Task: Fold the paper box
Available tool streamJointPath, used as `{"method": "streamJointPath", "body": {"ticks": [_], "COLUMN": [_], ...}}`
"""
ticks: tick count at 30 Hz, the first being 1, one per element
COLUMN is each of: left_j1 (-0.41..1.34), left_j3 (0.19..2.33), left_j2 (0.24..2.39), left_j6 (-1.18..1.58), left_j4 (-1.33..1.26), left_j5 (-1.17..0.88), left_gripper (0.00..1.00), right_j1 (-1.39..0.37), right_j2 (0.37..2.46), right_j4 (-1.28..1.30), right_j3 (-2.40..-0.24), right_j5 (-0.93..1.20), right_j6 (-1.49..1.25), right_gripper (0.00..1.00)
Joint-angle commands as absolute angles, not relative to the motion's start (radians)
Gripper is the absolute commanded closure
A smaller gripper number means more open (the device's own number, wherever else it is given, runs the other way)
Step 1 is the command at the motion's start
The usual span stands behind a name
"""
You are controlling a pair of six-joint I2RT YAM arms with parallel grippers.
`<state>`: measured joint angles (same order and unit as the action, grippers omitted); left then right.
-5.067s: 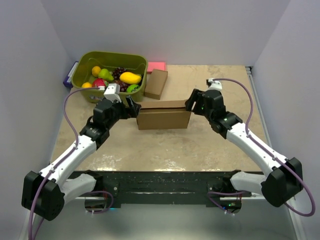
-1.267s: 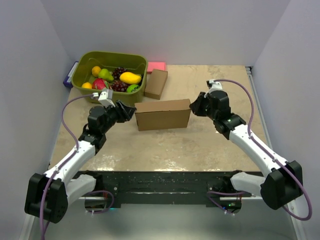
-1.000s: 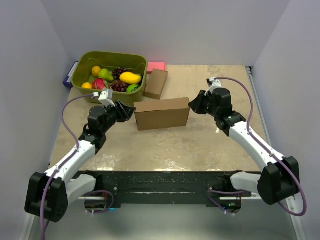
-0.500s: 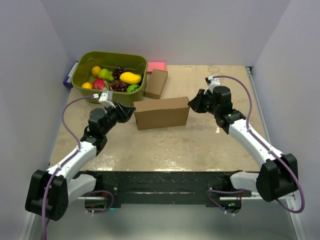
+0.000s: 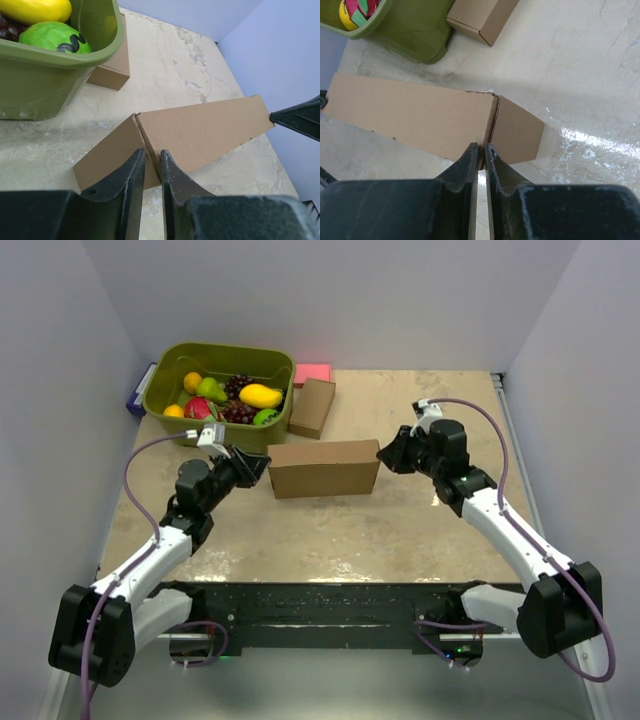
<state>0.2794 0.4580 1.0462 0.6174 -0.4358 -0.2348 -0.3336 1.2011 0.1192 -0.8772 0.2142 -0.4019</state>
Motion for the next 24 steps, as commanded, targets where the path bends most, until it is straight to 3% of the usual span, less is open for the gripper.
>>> {"method": "streamJointPath", "body": {"ticks": [1, 9, 14, 19, 22, 24], "left_j1": [0.316, 0.368, 0.373, 0.376, 0.376, 0.376], "left_j3": [0.393, 0.364, 0.331, 0.345, 0.373, 0.397], "left_j2": [1.062, 1.026, 0.936, 0.822, 0.740, 0.709], "left_j6": [0.552, 0.561, 0.569, 0.574, 0.577, 0.569], "left_j4": [-0.126, -0.109, -0.063, 0.058, 0.119, 0.181], "left_j5": [-0.198, -0.172, -0.160, -0.123, -0.118, -0.103], "left_gripper": [0.77, 0.71, 0.57, 0.21, 0.13, 0.11], "right_j1": [-0.336, -0.350, -0.353, -0.351, -0.353, -0.351], "right_j2": [1.184, 1.102, 1.011, 0.917, 0.864, 0.836], "right_j4": [0.338, 0.337, 0.385, 0.474, 0.521, 0.540], "right_j3": [-0.781, -0.690, -0.673, -0.687, -0.712, -0.725], "right_j5": [0.244, 0.275, 0.264, 0.258, 0.252, 0.259], "right_j6": [-0.383, -0.408, -0.411, -0.405, -0.399, -0.399], "right_gripper": [0.88, 0.84, 0.74, 0.44, 0.27, 0.23]}}
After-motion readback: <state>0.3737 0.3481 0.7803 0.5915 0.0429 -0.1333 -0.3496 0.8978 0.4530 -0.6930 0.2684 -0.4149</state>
